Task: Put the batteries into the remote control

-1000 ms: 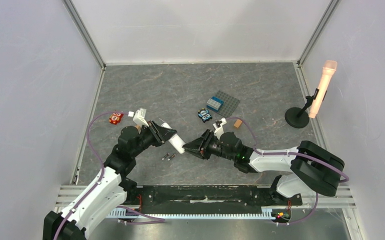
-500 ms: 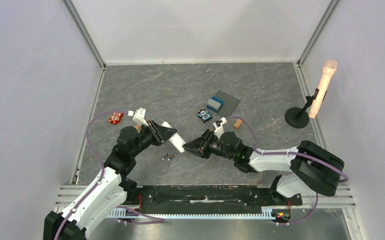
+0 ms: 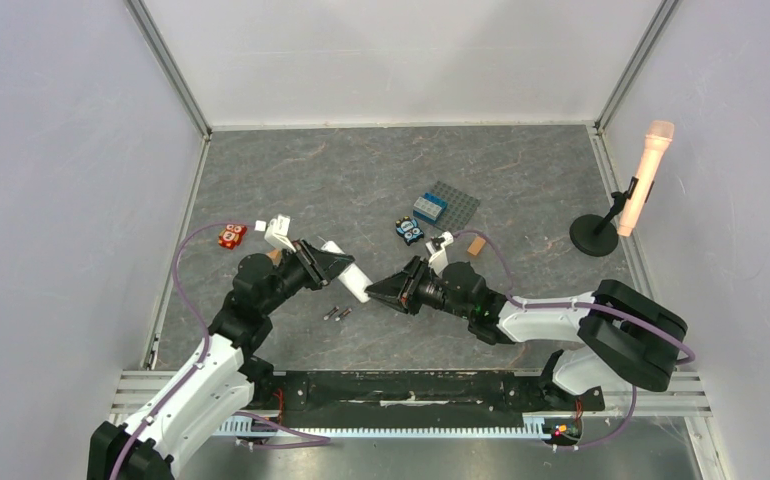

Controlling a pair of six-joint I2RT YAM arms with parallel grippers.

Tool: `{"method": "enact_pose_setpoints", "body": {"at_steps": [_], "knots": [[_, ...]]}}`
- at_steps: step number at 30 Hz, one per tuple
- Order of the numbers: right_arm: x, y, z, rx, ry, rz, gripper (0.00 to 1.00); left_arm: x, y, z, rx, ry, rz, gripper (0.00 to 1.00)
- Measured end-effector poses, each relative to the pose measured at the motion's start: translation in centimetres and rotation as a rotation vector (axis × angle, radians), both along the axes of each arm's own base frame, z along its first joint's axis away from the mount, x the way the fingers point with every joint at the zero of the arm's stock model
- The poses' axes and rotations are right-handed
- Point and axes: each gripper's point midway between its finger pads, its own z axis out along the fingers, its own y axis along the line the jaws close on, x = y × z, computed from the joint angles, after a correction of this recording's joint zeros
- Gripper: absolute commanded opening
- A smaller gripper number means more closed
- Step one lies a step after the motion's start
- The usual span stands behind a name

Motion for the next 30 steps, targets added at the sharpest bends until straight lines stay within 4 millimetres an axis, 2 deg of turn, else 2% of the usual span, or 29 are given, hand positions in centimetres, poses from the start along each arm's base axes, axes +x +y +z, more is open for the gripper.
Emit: {"method": "enact_pose_setpoints", "body": {"at_steps": [7,12,16,18,24,26,28,30], "knots": [[0.2,0.0,0.4,0.006,-0.042,0.009,0.24,0.2,0.2,0.0,0.002,0.000,0.014,0.02],[0.5,0.2,2.8,0.084,-0.112,0.003,0.25,-0.2,0.3,-1.5,0.032,0.056,0.018,0.02],[0.6,0.1,3.8,0.112,-0.143,0.001,0.28,0.0,0.7,-2.2,0.051,0.082,0.045,0.02],[0.6,0.1,3.9,0.110,-0.145,0.001,0.34,0.1,0.8,-2.4,0.055,0.086,0.052,0.02],[0.4,-0.7,1.2,-0.023,-0.123,0.003,0.73,0.4,1.1,-2.5,0.059,0.087,0.074,0.02],[0.4,-1.2,0.3,-0.088,-0.146,-0.001,0.82,0.4,1.0,-2.5,0.057,0.090,0.075,0.02],[0.4,-2.0,-0.4,-0.161,-0.196,-0.001,0.89,0.4,1.0,-2.5,0.049,0.097,0.077,0.03],[0.4,-2.4,-0.5,-0.188,-0.220,-0.001,0.91,0.3,1.0,-2.4,0.036,0.109,0.079,0.03]]}}
